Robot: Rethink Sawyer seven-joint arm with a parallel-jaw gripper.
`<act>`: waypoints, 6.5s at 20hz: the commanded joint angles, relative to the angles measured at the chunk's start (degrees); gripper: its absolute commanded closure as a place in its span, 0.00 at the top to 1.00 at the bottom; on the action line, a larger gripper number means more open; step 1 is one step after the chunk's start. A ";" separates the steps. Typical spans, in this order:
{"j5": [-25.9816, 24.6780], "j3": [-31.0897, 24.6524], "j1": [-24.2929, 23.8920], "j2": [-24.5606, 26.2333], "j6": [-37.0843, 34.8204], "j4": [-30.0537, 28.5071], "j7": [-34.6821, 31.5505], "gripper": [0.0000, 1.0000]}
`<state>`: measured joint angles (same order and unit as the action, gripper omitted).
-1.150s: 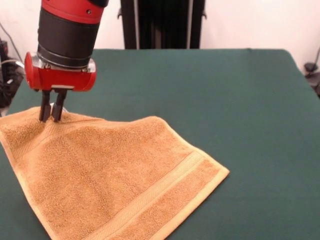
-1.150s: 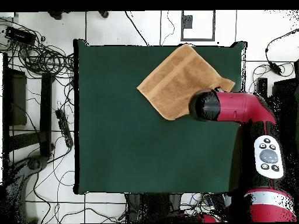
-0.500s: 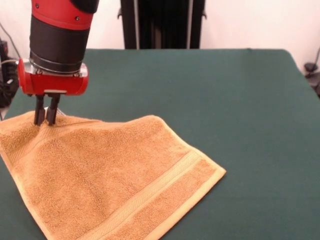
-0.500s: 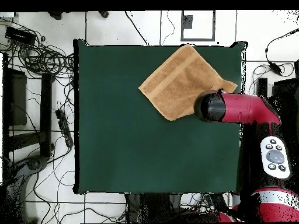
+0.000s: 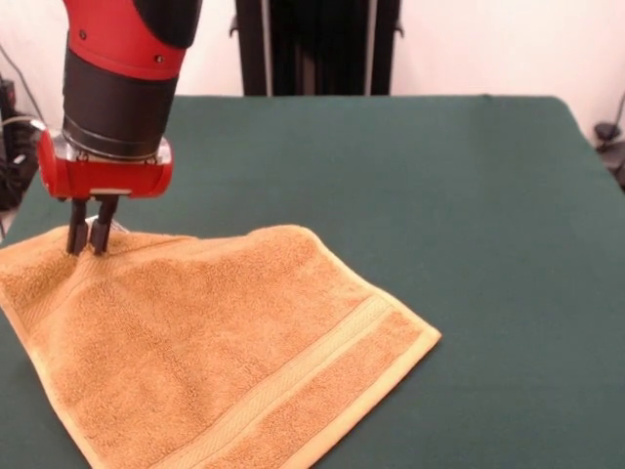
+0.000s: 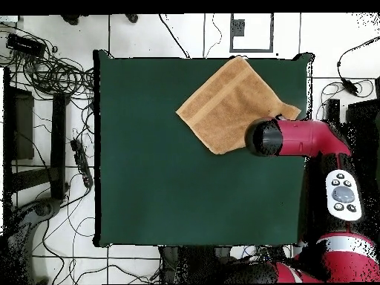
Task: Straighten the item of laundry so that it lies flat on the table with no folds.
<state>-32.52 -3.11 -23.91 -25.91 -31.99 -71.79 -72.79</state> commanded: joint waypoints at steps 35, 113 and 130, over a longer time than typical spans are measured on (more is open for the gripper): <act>8.32 -37.04 -19.00 3.37 2.86 -14.70 12.57 1.00; -14.24 -28.67 -12.03 13.03 -29.01 -1.01 9.34 0.00; -10.56 -30.29 -13.70 7.99 -32.08 -6.34 11.24 0.00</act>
<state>-41.81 -33.09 -38.43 -18.38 -64.02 -74.12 -72.78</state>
